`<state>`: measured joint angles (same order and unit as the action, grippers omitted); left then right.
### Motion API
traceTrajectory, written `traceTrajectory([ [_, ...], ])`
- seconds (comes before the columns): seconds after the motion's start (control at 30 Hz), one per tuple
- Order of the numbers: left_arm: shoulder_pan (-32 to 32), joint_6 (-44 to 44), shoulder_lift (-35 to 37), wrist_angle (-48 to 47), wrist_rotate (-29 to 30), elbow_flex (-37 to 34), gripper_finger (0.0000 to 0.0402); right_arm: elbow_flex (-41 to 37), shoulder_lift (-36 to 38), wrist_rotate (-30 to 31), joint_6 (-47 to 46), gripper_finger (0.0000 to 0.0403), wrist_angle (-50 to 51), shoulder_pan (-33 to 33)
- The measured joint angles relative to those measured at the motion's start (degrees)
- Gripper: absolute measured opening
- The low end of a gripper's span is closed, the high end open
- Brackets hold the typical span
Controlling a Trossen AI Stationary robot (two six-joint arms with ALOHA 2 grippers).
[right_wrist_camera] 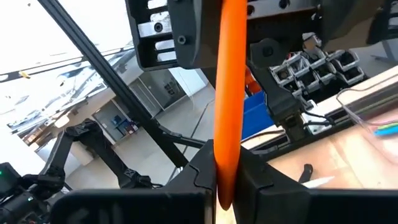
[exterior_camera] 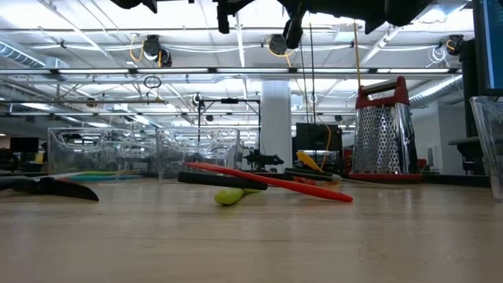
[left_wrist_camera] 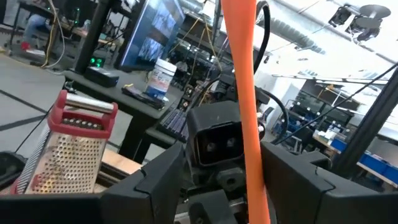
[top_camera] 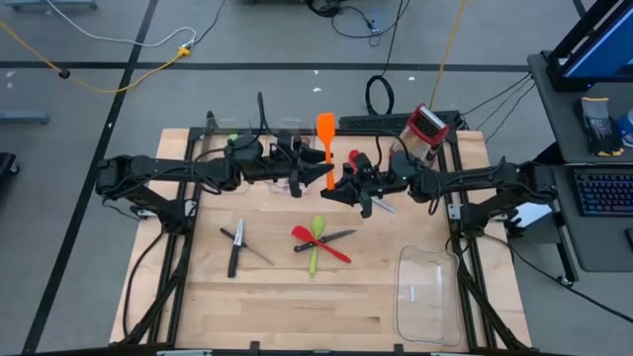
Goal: Pick & Place Kitchen Items
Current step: Put the orange spatula into the left transparent bin
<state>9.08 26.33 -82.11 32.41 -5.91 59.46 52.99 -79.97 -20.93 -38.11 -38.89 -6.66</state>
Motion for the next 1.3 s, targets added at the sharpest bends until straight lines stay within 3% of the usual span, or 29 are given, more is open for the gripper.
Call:
traceTrajectory([
  [0.13, -0.02, 1.16, -0.02, -1.69, -0.04, 0.0, 0.0166, -0.02, -1.04, 0.16, -0.28, 0.0011, -0.36, -0.02],
  [0.4, 0.86, 1.46, 0.03, -1.23, -4.41, 0.0, 0.0014, -0.02, -4.32, 1.29, -1.67, 0.0011, -3.19, 0.0],
  [0.6, 2.03, 3.63, 0.04, -2.96, -7.63, 0.0, 0.0007, -0.02, -4.39, 1.84, -0.91, 0.0016, -2.53, -0.01],
  [0.83, 5.71, 9.99, 0.6, -8.65, -11.71, 0.07, 0.0005, -0.02, -4.02, 2.93, 0.1, 0.0076, -0.84, -1.03],
  [1.03, 10.12, 14.86, 3.8, -21.33, -12.46, 0.0, 0.0004, -0.02, -3.95, 3.1, 0.25, 0.0112, 5.09, -2.67],
  [1.3, 18.19, 16.94, 10.6, -42.99, -7.92, -0.11, 0.0004, 0.07, -3.86, 2.02, 4.83, 0.0139, 7.24, -4.69],
])
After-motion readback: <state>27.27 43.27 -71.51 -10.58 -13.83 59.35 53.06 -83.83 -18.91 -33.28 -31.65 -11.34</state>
